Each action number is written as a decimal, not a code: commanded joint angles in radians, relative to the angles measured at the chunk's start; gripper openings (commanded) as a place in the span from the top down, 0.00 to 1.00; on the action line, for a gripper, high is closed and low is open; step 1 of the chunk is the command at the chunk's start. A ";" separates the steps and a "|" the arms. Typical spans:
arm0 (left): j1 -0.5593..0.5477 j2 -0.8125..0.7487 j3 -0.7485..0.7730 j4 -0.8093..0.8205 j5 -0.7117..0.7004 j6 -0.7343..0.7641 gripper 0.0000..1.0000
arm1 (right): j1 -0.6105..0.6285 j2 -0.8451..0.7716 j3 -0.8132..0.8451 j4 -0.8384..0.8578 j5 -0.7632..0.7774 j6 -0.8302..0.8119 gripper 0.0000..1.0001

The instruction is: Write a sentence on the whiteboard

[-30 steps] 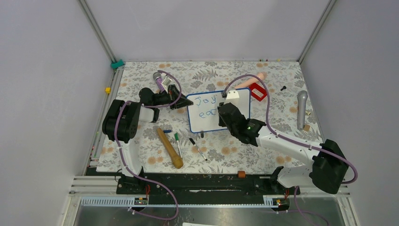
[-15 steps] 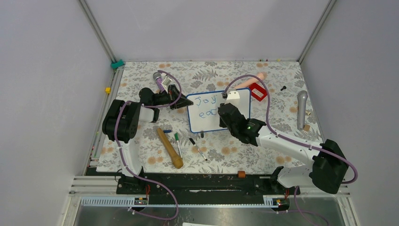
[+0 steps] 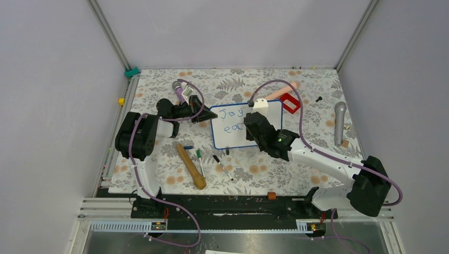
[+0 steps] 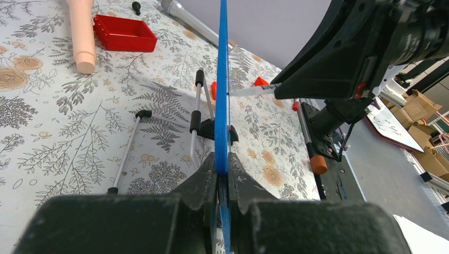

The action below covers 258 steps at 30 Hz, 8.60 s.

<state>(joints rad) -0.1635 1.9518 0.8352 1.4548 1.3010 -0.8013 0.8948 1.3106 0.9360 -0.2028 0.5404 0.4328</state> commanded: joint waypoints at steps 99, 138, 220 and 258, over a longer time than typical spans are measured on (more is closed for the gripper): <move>0.116 -1.141 -0.399 -1.037 -0.944 -0.190 0.18 | -0.058 -0.624 -0.125 -0.174 -0.038 0.238 1.00; 0.163 -1.046 -0.597 -0.904 -0.773 -0.097 0.01 | -0.057 -0.608 -0.102 -0.259 -0.283 -0.038 1.00; 0.012 -0.195 -0.084 -0.381 -0.299 -0.021 0.63 | -0.072 0.039 0.271 -0.235 -0.172 -0.216 1.00; -0.024 -0.090 -0.090 0.015 -0.099 -0.208 1.00 | -0.078 -0.022 0.162 -0.225 -0.188 -0.196 1.00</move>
<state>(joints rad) -0.1768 1.8832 0.7464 1.3140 1.1122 -0.9291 0.8268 1.3079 1.1275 -0.4355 0.3466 0.2276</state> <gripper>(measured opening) 0.055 0.189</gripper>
